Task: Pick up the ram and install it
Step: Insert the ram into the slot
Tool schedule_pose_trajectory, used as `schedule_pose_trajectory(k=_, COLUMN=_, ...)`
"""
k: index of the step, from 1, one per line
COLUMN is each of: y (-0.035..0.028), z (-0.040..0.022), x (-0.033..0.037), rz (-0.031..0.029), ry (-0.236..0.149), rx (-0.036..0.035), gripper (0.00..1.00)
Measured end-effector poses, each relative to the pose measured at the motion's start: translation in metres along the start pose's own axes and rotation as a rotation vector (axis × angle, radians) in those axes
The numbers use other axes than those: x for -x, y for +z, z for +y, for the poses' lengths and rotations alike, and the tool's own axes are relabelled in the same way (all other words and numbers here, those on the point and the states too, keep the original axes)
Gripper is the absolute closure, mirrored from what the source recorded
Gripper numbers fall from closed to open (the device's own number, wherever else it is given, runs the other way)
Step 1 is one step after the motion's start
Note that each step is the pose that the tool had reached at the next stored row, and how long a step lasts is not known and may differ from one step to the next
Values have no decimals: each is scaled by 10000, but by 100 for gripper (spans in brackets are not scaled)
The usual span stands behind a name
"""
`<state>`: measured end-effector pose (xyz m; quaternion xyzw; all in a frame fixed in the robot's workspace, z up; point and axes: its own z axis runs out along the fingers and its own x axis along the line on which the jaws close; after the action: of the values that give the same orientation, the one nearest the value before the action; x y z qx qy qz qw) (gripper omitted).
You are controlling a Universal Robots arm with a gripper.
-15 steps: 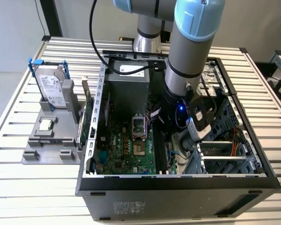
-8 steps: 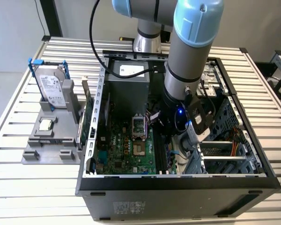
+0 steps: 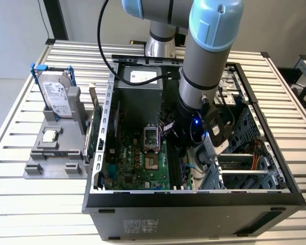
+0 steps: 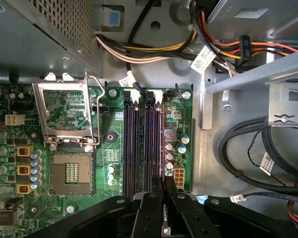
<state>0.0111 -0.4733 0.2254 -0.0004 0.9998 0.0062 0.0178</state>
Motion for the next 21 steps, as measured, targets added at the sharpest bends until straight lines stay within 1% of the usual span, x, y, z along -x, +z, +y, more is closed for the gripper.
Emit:
schedule_pose_trajectory(k=6, y=-13, z=0, x=-4, rz=0, ry=26, rx=1, gripper=100)
schedule_pose_trajectory(k=12, y=-20, z=0, x=-28, rz=-3, ry=228, rx=-8, gripper=100)
schedule_pose_trajectory(k=18, y=20, z=0, x=-30, rz=-3, ry=242, rx=-9, gripper=100)
schedule_pose_trajectory(k=21, y=23, z=-1, x=-30, rz=-2, ry=244, rx=-12, gripper=100)
